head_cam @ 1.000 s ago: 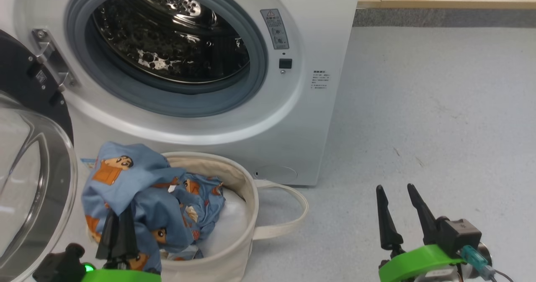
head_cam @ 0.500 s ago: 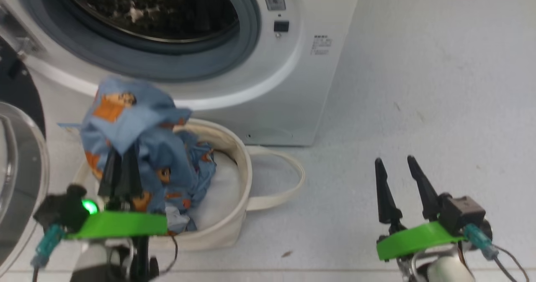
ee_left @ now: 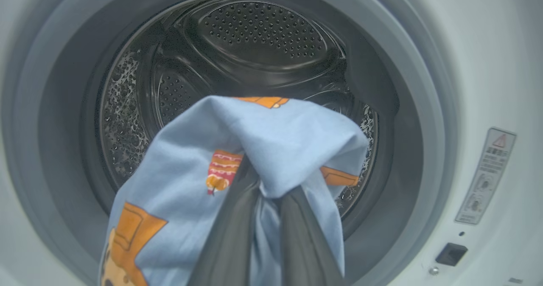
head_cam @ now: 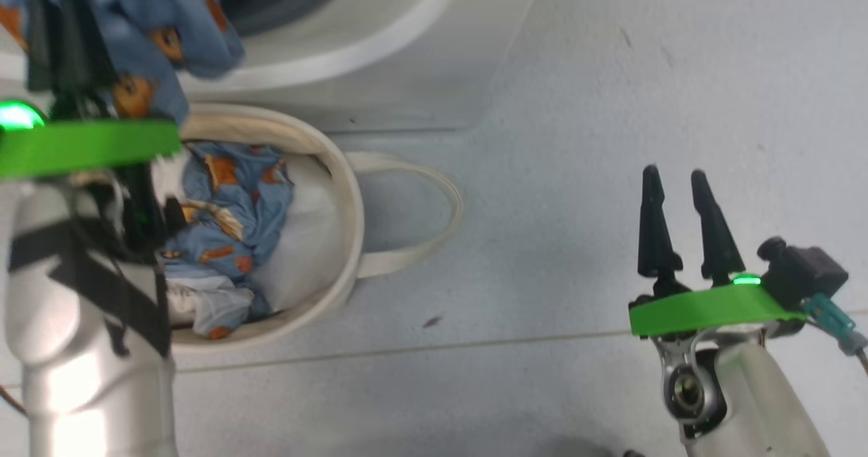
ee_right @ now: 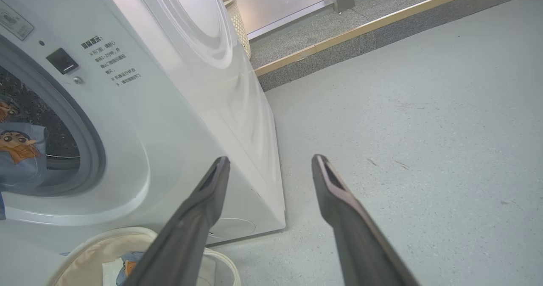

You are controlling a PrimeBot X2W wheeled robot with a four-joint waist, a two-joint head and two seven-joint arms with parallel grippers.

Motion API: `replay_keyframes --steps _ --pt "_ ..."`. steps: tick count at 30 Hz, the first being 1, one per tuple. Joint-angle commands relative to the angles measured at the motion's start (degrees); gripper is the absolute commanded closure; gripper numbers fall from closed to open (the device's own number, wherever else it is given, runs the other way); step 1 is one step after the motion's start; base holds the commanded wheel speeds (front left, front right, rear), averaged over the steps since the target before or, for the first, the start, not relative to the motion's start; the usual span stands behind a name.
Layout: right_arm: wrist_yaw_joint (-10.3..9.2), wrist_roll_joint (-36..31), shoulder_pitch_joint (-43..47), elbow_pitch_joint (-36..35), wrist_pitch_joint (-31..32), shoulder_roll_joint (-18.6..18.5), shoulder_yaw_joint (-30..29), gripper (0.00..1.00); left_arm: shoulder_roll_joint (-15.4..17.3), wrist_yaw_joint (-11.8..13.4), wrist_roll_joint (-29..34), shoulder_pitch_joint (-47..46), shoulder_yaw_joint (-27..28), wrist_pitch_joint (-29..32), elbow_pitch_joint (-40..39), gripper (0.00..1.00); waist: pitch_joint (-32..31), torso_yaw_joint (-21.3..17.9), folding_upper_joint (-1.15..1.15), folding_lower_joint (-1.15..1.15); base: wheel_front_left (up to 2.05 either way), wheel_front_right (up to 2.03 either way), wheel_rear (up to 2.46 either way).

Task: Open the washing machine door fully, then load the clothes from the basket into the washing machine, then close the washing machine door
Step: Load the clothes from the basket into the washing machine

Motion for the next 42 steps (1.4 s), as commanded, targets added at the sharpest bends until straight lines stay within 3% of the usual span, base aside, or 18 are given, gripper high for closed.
replay_keyframes --steps 1,11,19,28,29,30,42 --pt "0.0 -0.43 -1.55 -1.6 -0.71 -0.06 1.19 0.0 1.2 -0.85 1.2 -4.46 3.14 -0.27 -0.26 1.0 5.02 -2.97 0.0 -0.02 0.0 0.0 0.0" --pt "0.0 2.12 -5.44 -2.54 -0.71 -0.06 1.38 0.0 4.67 -2.69 6.38 -26.42 9.66 -0.27 12.41 1.0 13.64 -6.3 0.0 -0.02 0.0 0.0 0.0" --pt "0.0 2.55 -6.59 -3.11 -0.71 -0.06 1.22 0.0 6.91 -2.38 8.93 -36.1 10.71 -0.27 19.43 1.0 16.82 -7.3 0.0 -0.02 0.0 0.0 0.0" --pt "0.0 1.99 -6.58 -4.32 -0.71 -0.06 0.65 0.0 7.55 -2.56 12.83 -42.65 8.43 -0.27 20.55 1.0 19.34 -6.9 0.0 -0.02 0.0 0.0 0.0" --pt "0.0 1.79 -6.57 -4.4 -0.71 -0.06 0.59 0.0 7.51 -2.23 13.15 -42.6 8.39 -0.27 21.32 0.47 19.36 -6.81 0.0 -0.02 0.0 0.0 0.0" --pt "0.0 1.64 -6.56 -4.49 -0.71 -0.06 0.55 0.0 7.56 -1.88 13.63 -42.53 8.22 -0.27 21.6 0.0 19.35 -6.72 0.0 -0.02 0.0 0.0 0.0" --pt "0.0 -6.22 -5.61 -8.71 -0.71 -0.06 2.31 0.0 5.74 -3.27 15.14 -29.66 6.78 -0.27 17.05 0.0 12.78 -4.34 0.0 -0.02 0.0 0.0 0.0"
